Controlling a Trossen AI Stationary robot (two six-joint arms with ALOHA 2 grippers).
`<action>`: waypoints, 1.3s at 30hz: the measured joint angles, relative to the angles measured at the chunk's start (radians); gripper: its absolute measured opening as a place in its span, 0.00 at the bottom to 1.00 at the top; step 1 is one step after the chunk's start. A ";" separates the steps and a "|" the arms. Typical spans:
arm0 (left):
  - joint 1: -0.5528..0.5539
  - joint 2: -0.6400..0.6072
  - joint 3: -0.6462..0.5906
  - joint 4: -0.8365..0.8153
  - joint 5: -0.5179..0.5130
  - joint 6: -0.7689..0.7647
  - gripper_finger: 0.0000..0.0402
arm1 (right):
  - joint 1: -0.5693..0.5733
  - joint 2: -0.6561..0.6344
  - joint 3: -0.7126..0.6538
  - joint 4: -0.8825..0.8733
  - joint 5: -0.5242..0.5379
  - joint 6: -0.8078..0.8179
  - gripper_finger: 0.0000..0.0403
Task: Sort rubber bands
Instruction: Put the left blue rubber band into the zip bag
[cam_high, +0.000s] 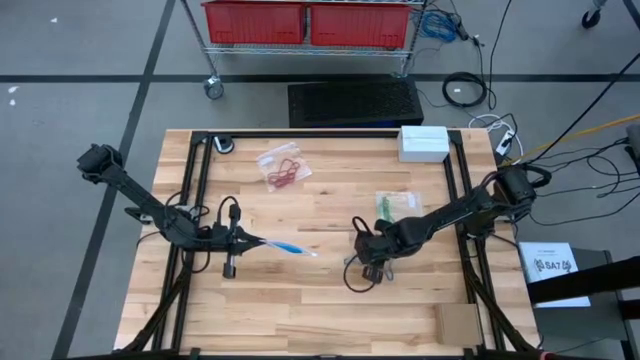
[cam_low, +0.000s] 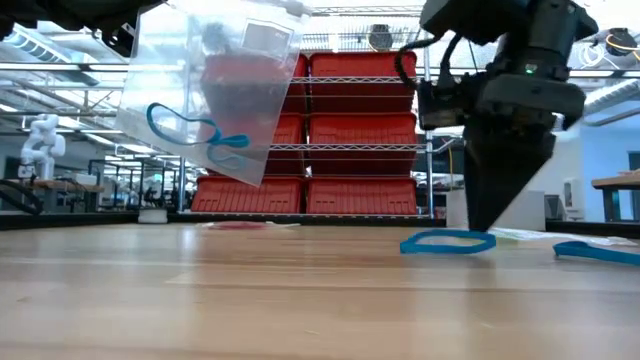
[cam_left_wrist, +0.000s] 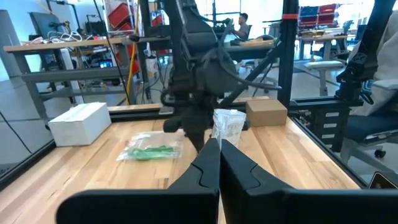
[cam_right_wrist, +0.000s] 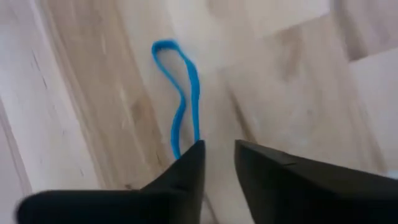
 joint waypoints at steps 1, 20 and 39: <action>0.000 0.000 0.000 0.000 0.000 0.000 0.00 | 0.001 -0.008 0.000 0.000 0.006 0.000 0.19; 0.000 0.000 0.000 -0.005 0.000 0.000 0.00 | 0.010 0.060 0.003 0.085 0.035 -0.008 0.62; 0.000 0.000 0.000 -0.007 0.000 0.000 0.00 | 0.094 0.083 0.033 0.116 0.063 0.020 0.02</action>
